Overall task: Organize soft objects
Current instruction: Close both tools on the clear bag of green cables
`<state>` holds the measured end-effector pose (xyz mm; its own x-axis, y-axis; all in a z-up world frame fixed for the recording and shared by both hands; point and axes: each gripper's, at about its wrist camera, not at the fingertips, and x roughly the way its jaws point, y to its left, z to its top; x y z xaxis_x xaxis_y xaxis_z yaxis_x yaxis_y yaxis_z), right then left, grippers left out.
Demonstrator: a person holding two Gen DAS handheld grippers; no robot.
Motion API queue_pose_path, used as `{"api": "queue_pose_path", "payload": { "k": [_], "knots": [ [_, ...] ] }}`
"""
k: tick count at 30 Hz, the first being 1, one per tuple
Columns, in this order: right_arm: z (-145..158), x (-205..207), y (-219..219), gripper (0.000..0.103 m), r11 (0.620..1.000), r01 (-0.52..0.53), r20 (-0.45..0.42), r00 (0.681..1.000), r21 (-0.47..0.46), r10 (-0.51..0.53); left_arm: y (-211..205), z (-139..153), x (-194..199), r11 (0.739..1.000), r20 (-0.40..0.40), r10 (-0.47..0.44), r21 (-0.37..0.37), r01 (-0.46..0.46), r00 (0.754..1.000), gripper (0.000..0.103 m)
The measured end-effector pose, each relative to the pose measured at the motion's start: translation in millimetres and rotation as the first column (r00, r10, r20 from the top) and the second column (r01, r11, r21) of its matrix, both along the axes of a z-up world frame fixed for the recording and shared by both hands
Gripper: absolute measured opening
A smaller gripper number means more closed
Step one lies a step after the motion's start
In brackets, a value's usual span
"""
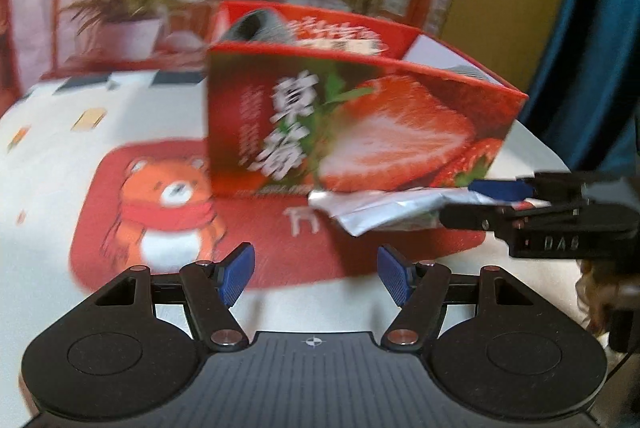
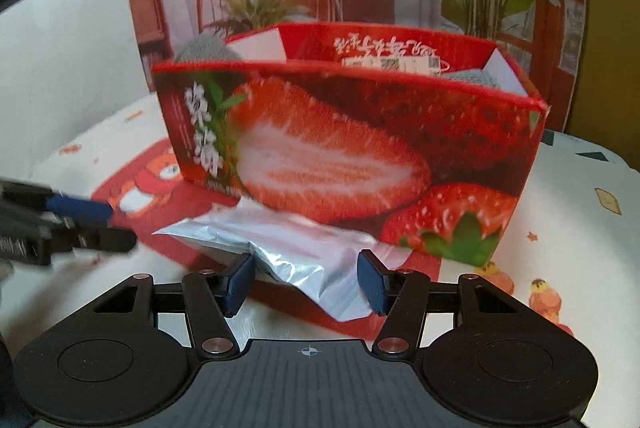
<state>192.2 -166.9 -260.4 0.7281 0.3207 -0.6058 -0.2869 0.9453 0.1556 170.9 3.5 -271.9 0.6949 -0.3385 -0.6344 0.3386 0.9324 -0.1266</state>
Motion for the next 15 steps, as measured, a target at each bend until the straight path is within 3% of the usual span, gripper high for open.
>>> {"api": "queue_pose_path", "payload": {
  "k": [8,11,15],
  "knots": [
    [20,22,-4,0.053,0.999,0.027,0.044,0.999,0.038,-0.029,-30,-5,38,0.993,0.052,-0.098,0.069,0.094,0.994,0.07],
    [22,31,-7,0.053,0.998,0.03,0.046,0.998,0.055,-0.033,-35,-8,51,0.994,0.052,-0.097,0.048,0.094,0.994,0.068],
    [21,36,-12,0.053,0.996,0.024,0.049,0.998,0.084,-0.028,-38,-8,59,0.992,0.078,-0.124,0.038,0.121,0.989,0.056]
  ]
}}
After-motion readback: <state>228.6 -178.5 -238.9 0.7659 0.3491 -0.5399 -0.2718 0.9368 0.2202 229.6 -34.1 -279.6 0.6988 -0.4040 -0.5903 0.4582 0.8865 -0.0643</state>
